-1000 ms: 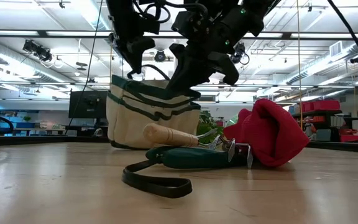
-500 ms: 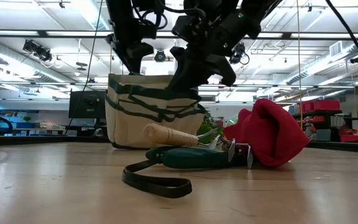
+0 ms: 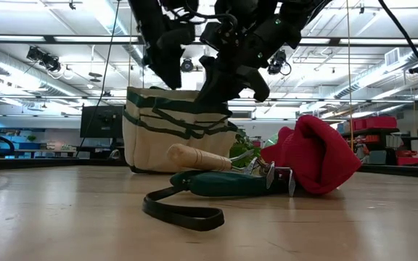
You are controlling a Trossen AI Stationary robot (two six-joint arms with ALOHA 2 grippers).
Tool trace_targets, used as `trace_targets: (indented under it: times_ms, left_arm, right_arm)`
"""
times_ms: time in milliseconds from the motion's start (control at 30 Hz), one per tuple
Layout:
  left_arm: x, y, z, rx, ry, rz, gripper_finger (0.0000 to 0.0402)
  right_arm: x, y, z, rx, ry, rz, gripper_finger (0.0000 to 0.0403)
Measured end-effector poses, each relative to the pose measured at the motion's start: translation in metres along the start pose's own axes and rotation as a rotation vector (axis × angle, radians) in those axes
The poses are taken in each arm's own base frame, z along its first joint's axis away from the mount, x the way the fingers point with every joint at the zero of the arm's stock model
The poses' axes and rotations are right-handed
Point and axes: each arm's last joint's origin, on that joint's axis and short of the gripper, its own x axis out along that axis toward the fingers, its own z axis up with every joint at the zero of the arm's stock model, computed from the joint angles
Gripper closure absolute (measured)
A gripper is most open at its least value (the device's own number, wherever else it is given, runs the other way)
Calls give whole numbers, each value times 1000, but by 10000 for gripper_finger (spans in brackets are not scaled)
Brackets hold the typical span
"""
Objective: Pick & Place Garden tools in Gardening bag
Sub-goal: Prepare the white gardening bag
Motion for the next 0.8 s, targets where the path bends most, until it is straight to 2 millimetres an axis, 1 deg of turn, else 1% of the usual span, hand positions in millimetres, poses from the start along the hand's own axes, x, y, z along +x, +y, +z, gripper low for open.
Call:
trace_targets:
  times_ms: [233,367,500,633,700,800]
  left_arm:
    - [-1,-6,2,13,5,-206,249]
    - [-1,-8,2,10,10,-259,260]
    - [-1,-8,2,-8,9,-260,269]
    - [9,-9,0,-14,47,-217,273]
    - [18,-10,1,-12,64,-193,275]
    - [36,-14,-2,-5,129,-174,275]
  right_arm:
    - [0,-2,-2,4,3,-3,403]
    - [0,-2,-2,4,3,-4,403]
    - [0,-2,-1,1,-1,-8,403]
    - [0,-3,-1,0,-3,-10,403]
    - [-2,-5,2,5,2,-5,403]
    - [-6,-11,9,6,-4,-9,403]
